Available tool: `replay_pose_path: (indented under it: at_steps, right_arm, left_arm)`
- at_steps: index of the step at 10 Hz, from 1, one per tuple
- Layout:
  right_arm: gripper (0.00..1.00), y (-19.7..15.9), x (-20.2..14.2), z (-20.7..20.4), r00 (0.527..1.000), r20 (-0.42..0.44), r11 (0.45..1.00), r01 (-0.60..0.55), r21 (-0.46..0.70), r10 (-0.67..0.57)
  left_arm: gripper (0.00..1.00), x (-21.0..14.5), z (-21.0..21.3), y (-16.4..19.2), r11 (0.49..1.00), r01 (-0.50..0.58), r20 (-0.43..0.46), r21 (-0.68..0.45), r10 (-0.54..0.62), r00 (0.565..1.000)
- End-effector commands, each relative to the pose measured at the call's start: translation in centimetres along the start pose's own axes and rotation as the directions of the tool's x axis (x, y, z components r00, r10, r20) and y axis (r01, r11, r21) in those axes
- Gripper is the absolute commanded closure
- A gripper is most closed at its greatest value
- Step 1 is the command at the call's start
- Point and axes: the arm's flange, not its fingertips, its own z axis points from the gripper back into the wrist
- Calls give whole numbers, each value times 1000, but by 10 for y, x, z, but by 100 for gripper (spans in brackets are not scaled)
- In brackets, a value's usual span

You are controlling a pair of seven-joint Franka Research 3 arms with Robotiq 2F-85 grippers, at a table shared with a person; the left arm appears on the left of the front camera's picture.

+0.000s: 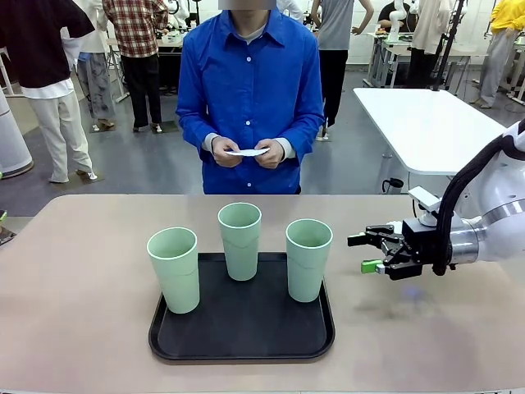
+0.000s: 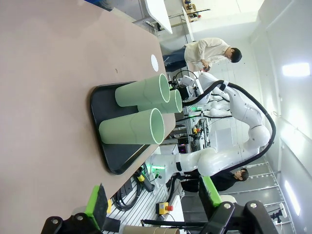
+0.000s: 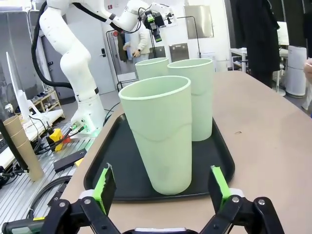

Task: Place coasters on the table and set cups on them.
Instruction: Pick up one Reusable plastic cup and place it on a coaster set by the human.

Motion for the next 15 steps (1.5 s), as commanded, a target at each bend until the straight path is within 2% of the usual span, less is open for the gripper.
replay_pose_path:
  at_steps: [1, 3, 15]
  right_arm:
    - [0, 0, 1, 1, 1000, -22, 1000, -15, -1, 15]
    - [0, -3, -2, -8, 1000, 12, 1000, -20, -20, 21]
    - [0, -28, -13, -58, 996, 36, 997, -79, -27, 80]
  left_arm:
    - [0, -1, 1, -1, 1000, 6, 3, -9, -6, 1000]
    - [0, -1, 1, -1, 1000, 6, 3, -9, -6, 1000]
    - [0, -1, 1, -1, 1000, 6, 3, -9, -6, 1000]
